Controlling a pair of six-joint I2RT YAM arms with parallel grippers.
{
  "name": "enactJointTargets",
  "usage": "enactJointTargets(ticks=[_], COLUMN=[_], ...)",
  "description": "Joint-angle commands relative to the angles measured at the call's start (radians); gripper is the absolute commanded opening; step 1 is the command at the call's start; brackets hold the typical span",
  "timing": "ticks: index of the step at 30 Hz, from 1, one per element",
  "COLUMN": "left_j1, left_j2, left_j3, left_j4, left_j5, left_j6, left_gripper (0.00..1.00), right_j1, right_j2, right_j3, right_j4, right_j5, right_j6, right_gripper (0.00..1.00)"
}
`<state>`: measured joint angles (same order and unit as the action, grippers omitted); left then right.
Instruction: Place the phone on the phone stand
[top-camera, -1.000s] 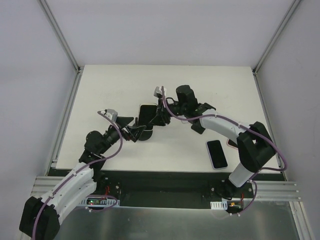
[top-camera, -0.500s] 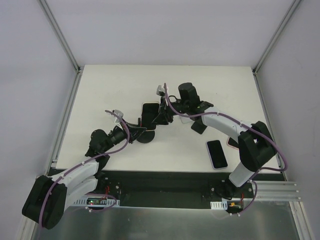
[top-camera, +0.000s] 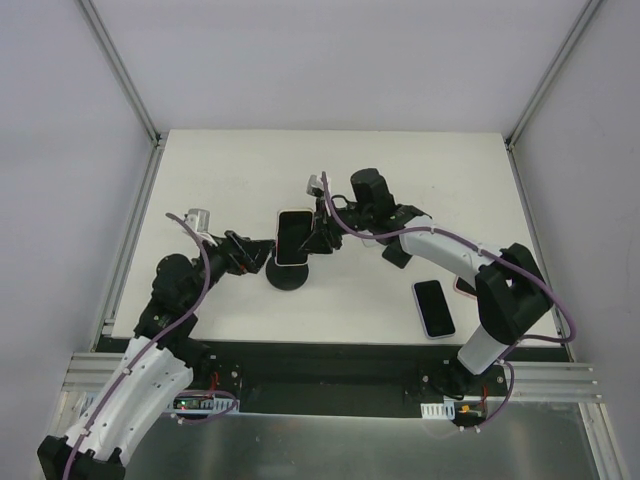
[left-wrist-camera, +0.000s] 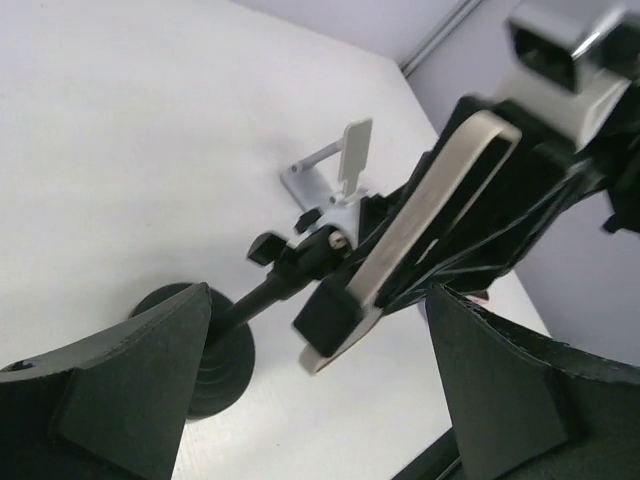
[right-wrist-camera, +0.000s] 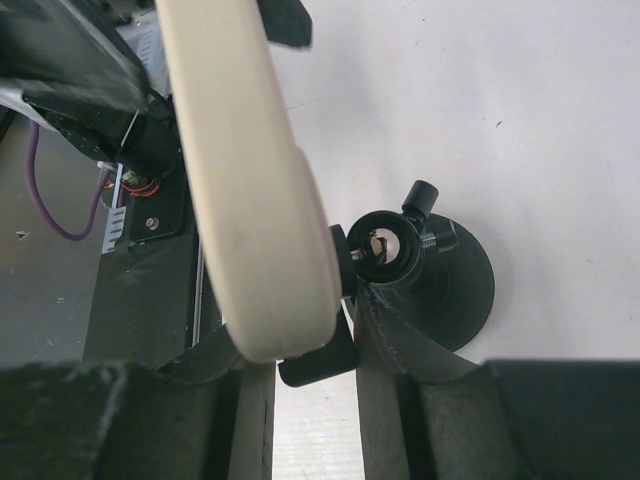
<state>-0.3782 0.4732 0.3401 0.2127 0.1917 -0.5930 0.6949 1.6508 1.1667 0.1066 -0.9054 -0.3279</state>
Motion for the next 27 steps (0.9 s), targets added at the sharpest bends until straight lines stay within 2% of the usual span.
enactJointTargets(ticks=[1, 2, 5, 8, 11, 13, 15, 18, 21, 24, 25, 27], left_j1=[0.002, 0.002, 0.004, 0.002, 0.002, 0.002, 0.002, 0.002, 0.002, 0.002, 0.004, 0.002], left_j2=[0.031, 0.054, 0.168, 0.255, 0.34, 0.392, 0.413, 0.418, 0.42, 0.424, 0.426, 0.427], left_j3=[0.225, 0.261, 0.404, 0.491, 0.553, 0.573, 0.574, 0.56, 0.542, 0.531, 0.527, 0.525], left_j4=[-0.239, -0.237, -0.268, -0.269, -0.268, -0.268, -0.269, -0.269, -0.268, -0.269, -0.268, -0.269], left_j5=[0.042, 0.164, 0.305, 0.325, 0.408, 0.477, 0.5, 0.523, 0.537, 0.535, 0.529, 0.509], left_j6=[0.051, 0.085, 0.235, 0.312, 0.334, 0.332, 0.332, 0.344, 0.352, 0.354, 0.355, 0.355], left_gripper=[0.84, 0.84, 0.86, 0.86, 0.84, 0.78, 0.7, 0.66, 0.57, 0.45, 0.37, 0.31], right_j1=[0.025, 0.031, 0.043, 0.048, 0.049, 0.049, 0.049, 0.049, 0.049, 0.049, 0.051, 0.049], right_j2=[-0.052, -0.051, -0.049, -0.055, -0.065, -0.068, -0.071, -0.075, -0.075, -0.075, -0.077, -0.08], right_j3=[0.036, 0.04, 0.045, 0.044, 0.039, 0.034, 0.033, 0.031, 0.028, 0.027, 0.024, 0.021], right_j4=[0.041, 0.018, -0.001, -0.01, -0.012, -0.01, -0.01, -0.005, -0.002, 0.001, 0.002, 0.004], right_j5=[0.022, 0.031, 0.034, 0.036, 0.039, 0.037, 0.036, 0.03, 0.028, 0.026, 0.026, 0.026], right_j6=[-0.066, -0.075, -0.095, -0.106, -0.109, -0.111, -0.111, -0.111, -0.109, -0.106, -0.106, -0.105], right_gripper=[0.0, 0.01, 0.0, 0.0, 0.0, 0.0, 0.0, 0.0, 0.01, 0.03, 0.04, 0.05])
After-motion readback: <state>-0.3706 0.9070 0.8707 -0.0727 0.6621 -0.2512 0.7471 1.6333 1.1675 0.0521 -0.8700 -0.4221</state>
